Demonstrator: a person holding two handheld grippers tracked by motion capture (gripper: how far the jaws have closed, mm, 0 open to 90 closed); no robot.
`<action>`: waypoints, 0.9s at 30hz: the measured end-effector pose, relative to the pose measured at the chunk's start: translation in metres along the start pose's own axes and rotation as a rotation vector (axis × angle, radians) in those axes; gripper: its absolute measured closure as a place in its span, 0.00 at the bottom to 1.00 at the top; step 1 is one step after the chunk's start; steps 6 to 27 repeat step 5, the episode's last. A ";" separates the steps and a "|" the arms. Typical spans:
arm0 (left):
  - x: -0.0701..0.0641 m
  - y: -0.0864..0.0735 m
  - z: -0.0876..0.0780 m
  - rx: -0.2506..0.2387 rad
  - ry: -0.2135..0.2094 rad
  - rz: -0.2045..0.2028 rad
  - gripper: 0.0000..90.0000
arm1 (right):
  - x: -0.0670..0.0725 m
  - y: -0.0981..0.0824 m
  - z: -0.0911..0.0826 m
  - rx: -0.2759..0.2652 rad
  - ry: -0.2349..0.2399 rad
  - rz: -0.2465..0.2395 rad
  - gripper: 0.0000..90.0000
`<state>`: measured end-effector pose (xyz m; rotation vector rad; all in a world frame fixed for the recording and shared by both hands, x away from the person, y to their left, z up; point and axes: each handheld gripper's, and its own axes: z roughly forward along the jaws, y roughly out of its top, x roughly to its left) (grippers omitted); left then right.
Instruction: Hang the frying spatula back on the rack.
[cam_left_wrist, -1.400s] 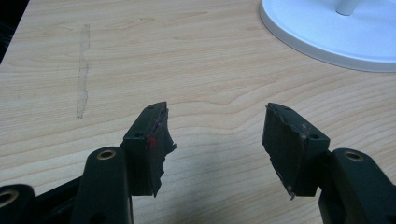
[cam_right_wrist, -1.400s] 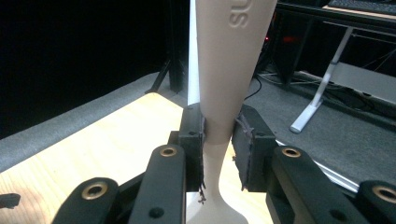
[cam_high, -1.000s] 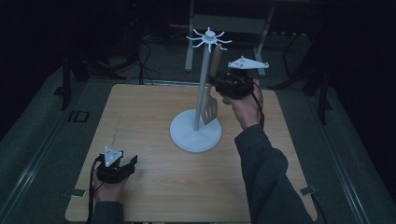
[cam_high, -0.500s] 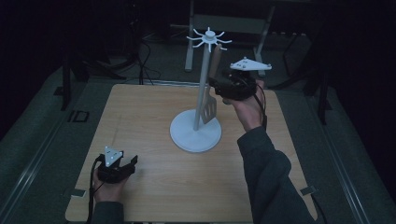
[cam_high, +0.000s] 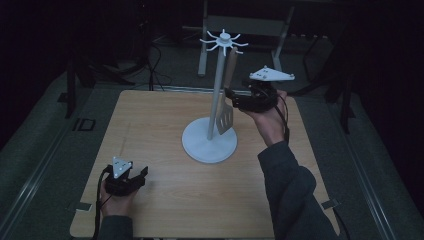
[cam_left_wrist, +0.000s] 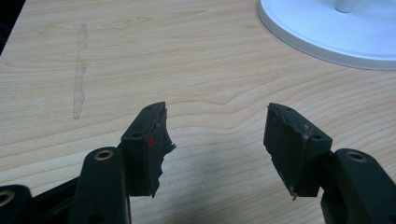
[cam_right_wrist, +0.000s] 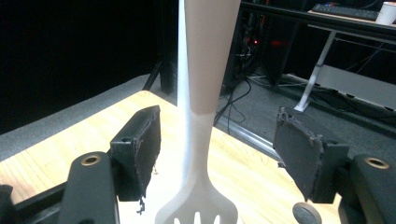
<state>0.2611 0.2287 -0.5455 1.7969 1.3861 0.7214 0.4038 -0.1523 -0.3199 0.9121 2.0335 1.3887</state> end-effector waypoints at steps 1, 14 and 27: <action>0.000 0.000 0.000 0.000 0.000 0.000 0.44 | 0.000 -0.002 -0.001 0.001 0.000 -0.002 0.36; 0.001 0.000 0.000 0.003 0.001 0.000 0.44 | -0.003 -0.013 -0.006 0.002 0.004 0.003 0.36; 0.001 0.000 0.000 0.003 0.001 0.000 0.44 | -0.003 -0.013 -0.006 0.002 0.004 0.003 0.36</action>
